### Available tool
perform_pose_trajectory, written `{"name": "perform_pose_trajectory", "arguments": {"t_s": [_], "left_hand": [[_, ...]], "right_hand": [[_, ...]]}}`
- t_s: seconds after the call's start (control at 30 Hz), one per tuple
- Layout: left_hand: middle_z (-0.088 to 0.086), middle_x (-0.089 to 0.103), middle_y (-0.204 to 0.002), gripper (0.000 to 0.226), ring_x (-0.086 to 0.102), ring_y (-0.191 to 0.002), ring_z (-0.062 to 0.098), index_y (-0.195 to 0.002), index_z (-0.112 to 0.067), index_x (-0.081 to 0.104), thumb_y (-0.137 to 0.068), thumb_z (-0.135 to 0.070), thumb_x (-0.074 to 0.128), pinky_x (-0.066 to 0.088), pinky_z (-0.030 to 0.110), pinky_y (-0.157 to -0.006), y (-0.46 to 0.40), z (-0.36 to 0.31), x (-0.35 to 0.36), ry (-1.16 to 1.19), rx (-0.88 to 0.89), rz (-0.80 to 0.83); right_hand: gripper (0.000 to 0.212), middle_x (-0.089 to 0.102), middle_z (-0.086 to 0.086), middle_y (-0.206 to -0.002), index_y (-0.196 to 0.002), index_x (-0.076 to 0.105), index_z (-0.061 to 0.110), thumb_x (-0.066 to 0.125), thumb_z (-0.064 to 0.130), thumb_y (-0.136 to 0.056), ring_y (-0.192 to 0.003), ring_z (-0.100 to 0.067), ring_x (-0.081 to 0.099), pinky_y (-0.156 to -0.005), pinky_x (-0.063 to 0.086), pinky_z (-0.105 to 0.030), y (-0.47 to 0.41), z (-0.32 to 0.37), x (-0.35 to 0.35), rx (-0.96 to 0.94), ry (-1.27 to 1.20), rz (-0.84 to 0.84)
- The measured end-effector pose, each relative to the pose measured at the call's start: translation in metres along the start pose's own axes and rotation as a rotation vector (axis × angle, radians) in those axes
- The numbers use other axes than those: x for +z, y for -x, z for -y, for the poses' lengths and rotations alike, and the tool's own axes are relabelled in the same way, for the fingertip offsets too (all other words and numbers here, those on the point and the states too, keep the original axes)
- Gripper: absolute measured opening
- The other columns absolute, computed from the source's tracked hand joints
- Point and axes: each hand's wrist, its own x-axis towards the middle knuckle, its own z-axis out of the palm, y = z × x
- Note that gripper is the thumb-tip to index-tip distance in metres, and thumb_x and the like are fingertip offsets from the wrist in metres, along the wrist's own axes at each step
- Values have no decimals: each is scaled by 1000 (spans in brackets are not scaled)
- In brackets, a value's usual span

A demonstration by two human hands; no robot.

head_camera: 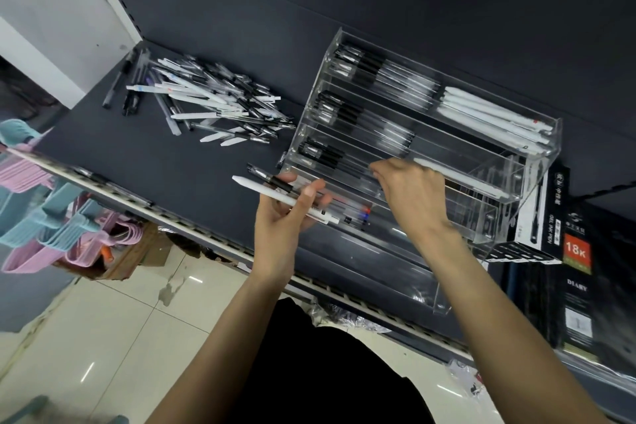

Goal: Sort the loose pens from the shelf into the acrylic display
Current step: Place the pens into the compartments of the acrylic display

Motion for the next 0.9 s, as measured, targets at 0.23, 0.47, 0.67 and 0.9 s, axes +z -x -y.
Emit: {"name": "perform_pose_trajectory", "arguments": {"t_s": [0.23, 0.47, 0.67, 0.9], "left_hand": [[7, 72, -103, 13, 70, -93, 22, -103, -14, 50, -93, -12, 57, 57, 32, -78, -1, -1, -4, 20, -10, -13], [-3, 71, -113, 26, 65, -109, 12, -118, -16, 53, -93, -13, 56, 52, 34, -85, 0, -4, 3, -33, -19, 19], [2, 70, -115, 37, 67, -101, 12, -128, -11, 50, -92, -4, 55, 54, 33, -88, 4, -2, 11, -69, 9, 130], [-6, 58, -81, 40, 63, -75, 5, -122, -13, 54, -85, -13, 66, 56, 25, -71, 2, 3, 6, -181, 12, 98]], "right_hand": [[27, 65, -2, -66, -72, 72, 14, 76, -8, -58, -58, -19, 62, -42, 27, -19, -6, 8, -13, -77, 142, 98], [14, 71, 10, -86, -98, 72, 21, 65, 27, -88, -68, -1, 62, -61, 47, -11, 21, 28, -46, 123, -615, 33], [13, 71, 14, -82, -93, 74, 26, 72, 20, -81, -74, 0, 63, -69, 47, -10, 44, 35, -46, 222, -971, 205], [9, 71, 4, -88, -90, 75, 19, 73, 19, -82, -65, -15, 65, -54, 55, -30, 30, -7, -33, 183, -361, -170]]}}
